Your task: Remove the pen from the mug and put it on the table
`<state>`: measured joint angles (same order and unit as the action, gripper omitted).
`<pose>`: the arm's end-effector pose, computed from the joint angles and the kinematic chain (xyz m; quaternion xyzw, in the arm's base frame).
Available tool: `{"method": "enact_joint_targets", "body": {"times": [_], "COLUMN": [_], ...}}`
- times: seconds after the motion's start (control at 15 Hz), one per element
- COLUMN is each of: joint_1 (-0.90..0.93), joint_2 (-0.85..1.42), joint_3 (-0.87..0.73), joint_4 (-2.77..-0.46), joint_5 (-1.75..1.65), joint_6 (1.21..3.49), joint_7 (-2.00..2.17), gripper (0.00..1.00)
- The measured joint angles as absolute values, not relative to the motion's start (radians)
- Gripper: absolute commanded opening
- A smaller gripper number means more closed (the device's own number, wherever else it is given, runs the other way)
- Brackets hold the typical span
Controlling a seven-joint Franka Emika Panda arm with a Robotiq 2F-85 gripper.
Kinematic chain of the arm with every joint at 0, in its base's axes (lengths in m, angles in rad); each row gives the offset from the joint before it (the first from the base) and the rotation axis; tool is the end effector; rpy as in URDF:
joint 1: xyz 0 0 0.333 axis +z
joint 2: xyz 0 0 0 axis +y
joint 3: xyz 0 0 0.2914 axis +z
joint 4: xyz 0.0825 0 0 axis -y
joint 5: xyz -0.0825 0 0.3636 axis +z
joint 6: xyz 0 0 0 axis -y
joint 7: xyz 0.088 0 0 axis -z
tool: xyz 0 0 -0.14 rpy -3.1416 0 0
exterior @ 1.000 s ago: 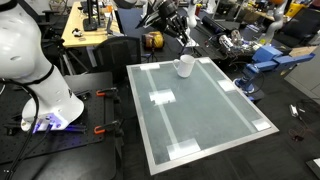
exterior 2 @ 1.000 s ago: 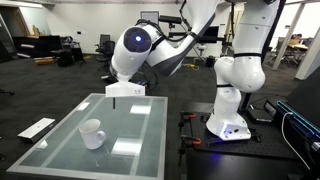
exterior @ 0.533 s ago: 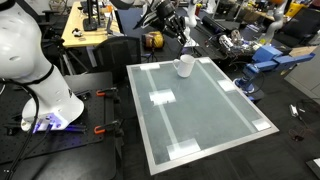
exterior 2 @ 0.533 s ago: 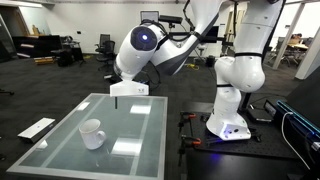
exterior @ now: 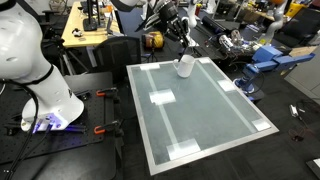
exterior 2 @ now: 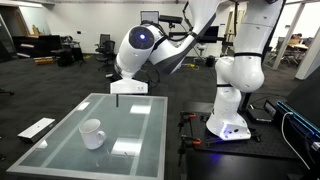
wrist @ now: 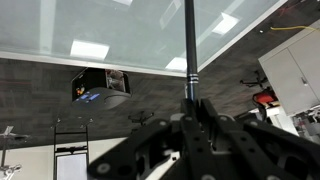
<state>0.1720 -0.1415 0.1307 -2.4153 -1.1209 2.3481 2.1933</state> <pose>0.4717 0.1110 0.3444 0.7842 -0.4736 0.3881 0.1009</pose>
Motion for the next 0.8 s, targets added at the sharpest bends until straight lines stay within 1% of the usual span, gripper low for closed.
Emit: {"method": "enact_joint_targets", "body": {"times": [0.47,0.8], "joint_1": [0.117,0.09], "joint_2": [-0.175,-0.2], "joint_3": [0.071,0.024], "joint_4": [-2.451,-2.496], "joint_5": [-1.089,-0.899], "joint_6": [2.563,2.693], "joint_7": [2.051,1.773], "gripper": [0.03,0.03]}}
